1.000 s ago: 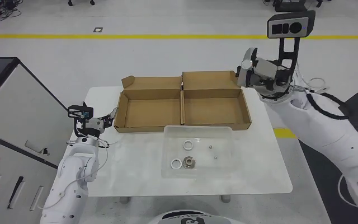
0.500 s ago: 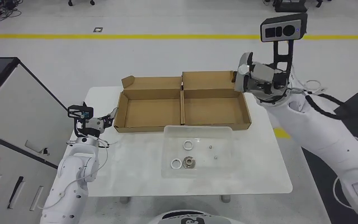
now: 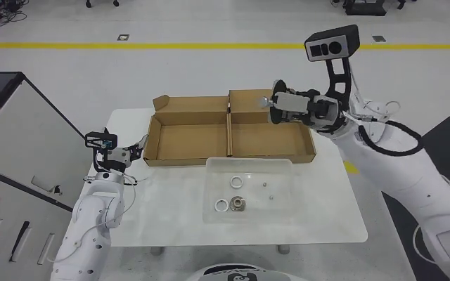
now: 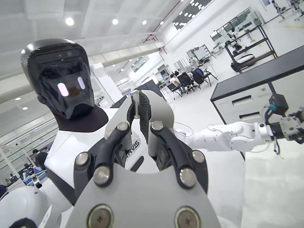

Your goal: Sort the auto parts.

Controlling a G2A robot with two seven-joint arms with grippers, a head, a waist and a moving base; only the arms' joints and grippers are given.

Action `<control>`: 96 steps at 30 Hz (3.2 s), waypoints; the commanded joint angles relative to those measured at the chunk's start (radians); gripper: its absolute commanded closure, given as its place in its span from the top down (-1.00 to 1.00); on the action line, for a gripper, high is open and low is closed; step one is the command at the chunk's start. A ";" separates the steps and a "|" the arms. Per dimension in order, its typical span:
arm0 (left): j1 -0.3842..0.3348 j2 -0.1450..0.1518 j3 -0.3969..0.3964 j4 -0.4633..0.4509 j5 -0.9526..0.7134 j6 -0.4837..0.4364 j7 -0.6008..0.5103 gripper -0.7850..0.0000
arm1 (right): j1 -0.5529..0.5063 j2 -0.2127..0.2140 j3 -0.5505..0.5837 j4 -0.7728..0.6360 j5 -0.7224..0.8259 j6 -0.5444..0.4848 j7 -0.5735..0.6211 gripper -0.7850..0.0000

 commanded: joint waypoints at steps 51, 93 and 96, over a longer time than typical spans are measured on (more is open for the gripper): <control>0.000 0.000 0.000 0.000 0.000 0.000 0.000 1.00 | -0.235 -0.129 0.274 -0.045 0.222 0.064 0.171 -1.00; 0.000 0.000 0.000 0.000 0.000 0.000 0.000 1.00 | -0.279 -0.171 0.346 -0.076 0.068 0.155 0.157 -1.00; 0.000 0.000 0.000 0.000 0.000 0.000 0.000 1.00 | -0.279 -0.171 0.346 -0.076 0.068 0.155 0.157 -1.00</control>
